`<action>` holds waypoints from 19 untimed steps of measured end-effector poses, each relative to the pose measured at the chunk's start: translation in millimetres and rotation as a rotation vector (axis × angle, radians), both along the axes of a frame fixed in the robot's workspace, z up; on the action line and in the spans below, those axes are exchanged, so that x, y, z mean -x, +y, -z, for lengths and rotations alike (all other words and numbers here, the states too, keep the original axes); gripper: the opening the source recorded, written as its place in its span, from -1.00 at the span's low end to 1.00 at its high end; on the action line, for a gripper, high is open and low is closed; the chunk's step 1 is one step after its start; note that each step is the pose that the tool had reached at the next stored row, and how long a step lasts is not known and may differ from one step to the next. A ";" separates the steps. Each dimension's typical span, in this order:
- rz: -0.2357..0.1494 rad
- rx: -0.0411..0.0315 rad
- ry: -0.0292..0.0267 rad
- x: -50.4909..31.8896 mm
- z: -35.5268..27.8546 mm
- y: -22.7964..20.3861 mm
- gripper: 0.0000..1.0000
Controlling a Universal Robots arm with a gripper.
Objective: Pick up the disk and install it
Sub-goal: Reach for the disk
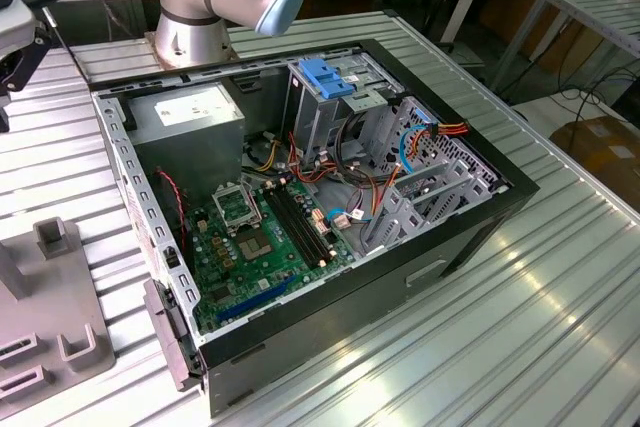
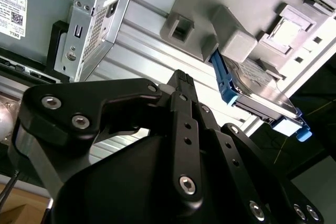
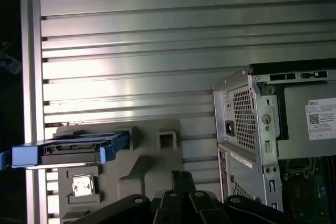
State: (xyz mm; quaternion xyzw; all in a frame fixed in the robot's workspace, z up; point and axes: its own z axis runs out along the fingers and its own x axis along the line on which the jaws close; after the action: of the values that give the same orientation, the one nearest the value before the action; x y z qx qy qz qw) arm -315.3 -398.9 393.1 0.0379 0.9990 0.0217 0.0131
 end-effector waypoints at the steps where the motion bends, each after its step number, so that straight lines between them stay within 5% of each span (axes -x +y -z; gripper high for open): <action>1: 0.000 0.0000 0.0000 2.8 0.0 0.0 -0.80; 15: 0.000 0.0000 0.0000 31.5 0.1 0.3 -0.80; 19: 0.000 0.0001 -0.0001 41.9 0.2 4.6 -0.80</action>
State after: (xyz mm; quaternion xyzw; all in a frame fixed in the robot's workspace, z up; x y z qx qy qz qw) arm -357.2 -394.4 392.9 0.0379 0.9990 0.0216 0.0131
